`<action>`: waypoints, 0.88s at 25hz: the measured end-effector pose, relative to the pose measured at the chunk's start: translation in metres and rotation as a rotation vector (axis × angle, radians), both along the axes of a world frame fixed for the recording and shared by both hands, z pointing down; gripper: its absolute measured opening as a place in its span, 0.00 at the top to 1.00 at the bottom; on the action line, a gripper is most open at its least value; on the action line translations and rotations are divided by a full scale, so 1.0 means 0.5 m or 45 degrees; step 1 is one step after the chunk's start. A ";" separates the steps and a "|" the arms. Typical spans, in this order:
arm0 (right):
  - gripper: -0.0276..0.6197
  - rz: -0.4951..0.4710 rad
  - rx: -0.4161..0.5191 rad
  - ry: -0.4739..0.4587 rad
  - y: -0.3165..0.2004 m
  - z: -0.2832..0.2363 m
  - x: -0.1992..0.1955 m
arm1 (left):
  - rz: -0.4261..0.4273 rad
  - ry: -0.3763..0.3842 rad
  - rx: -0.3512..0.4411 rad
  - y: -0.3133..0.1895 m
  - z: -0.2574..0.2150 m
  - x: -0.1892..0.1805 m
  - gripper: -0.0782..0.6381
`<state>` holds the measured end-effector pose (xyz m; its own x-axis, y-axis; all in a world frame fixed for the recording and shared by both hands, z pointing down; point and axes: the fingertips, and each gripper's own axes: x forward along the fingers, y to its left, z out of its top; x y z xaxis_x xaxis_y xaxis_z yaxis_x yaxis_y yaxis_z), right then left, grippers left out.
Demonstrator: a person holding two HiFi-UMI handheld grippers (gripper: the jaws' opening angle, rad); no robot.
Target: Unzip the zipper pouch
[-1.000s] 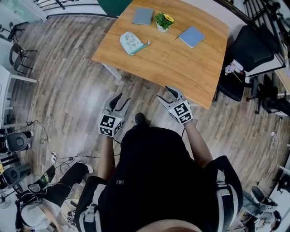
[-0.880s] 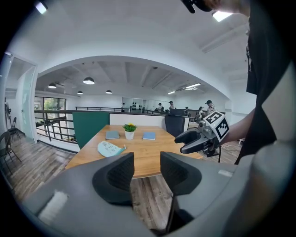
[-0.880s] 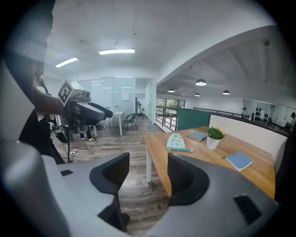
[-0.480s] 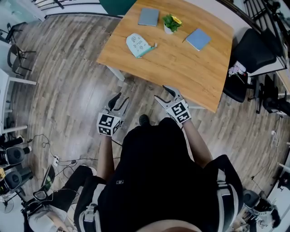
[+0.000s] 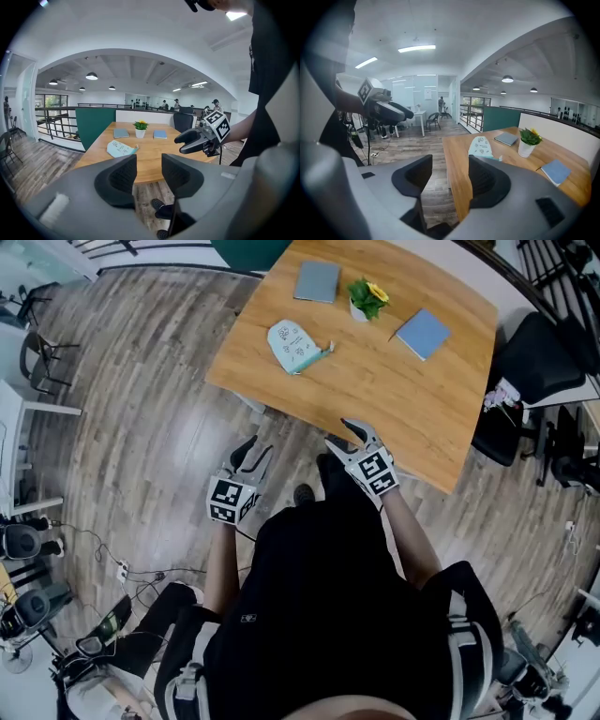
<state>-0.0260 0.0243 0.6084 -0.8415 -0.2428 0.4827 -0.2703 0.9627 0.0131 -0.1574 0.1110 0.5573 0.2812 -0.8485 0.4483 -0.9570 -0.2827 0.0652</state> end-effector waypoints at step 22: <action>0.60 -0.044 -0.115 0.020 -0.331 0.050 -0.115 | -0.169 0.255 -0.140 -0.350 0.068 -0.139 0.67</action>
